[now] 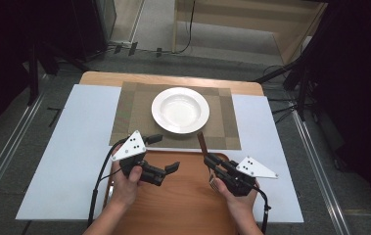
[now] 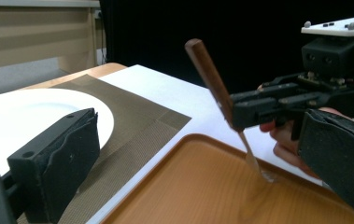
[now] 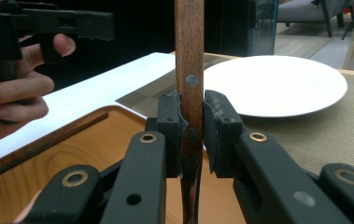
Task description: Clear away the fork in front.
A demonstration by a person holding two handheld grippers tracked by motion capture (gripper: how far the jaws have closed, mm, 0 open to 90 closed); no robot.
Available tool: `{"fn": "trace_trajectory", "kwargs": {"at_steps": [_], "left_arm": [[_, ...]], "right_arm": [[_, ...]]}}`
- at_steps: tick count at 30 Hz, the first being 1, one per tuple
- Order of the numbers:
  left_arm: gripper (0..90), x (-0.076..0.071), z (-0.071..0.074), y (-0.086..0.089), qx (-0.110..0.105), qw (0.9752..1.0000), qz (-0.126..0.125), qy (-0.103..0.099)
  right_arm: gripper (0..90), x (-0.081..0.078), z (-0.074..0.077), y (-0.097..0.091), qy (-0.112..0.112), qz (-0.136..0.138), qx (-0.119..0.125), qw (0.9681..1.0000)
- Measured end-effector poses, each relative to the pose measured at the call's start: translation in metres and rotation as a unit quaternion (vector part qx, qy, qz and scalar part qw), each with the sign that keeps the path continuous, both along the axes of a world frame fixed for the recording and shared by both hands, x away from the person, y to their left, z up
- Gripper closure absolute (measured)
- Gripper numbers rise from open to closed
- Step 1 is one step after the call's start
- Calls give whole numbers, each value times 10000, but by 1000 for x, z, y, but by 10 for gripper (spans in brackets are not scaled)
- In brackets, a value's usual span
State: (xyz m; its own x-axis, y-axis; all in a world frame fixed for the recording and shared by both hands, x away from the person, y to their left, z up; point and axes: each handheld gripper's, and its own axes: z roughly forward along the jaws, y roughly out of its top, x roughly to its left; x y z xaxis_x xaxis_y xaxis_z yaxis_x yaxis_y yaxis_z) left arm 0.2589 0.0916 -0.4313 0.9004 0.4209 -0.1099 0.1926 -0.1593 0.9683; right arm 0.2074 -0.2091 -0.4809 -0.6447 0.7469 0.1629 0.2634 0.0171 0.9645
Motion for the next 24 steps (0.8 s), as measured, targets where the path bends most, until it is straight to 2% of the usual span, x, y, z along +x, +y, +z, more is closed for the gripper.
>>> {"fn": "trace_trajectory", "kwargs": {"at_steps": [3,5,7,10,12,17,20,22,24], "left_arm": [[0,-2,2,-3,-76,9999,-17,78],[47,-2,3,-6,-55,9998,124,134],[99,-1,2,-8,-124,9996,93,229],[125,-2,1,-14,-142,9991,83,390],[172,-3,0,-18,-126,9987,76,482],[322,-8,-1,-29,-47,9985,195,511],[387,-9,-3,-35,-15,9975,249,663],[452,-8,-5,-37,23,9960,289,842],[510,-5,-6,-38,-60,9943,230,1039]], "right_arm": [[764,-2,0,6,-16,76,9,10000],[764,-3,0,10,-55,124,-6,9999],[764,-4,0,14,-87,187,-4,9998],[764,-6,1,19,-127,213,-26,9997],[764,-8,2,21,-154,226,-30,9996],[763,-11,2,27,-269,236,-106,9993],[763,-12,1,29,-298,218,-132,9992],[763,-14,1,32,-339,220,-182,9990],[763,-15,1,34,-363,215,-227,9989]]}}
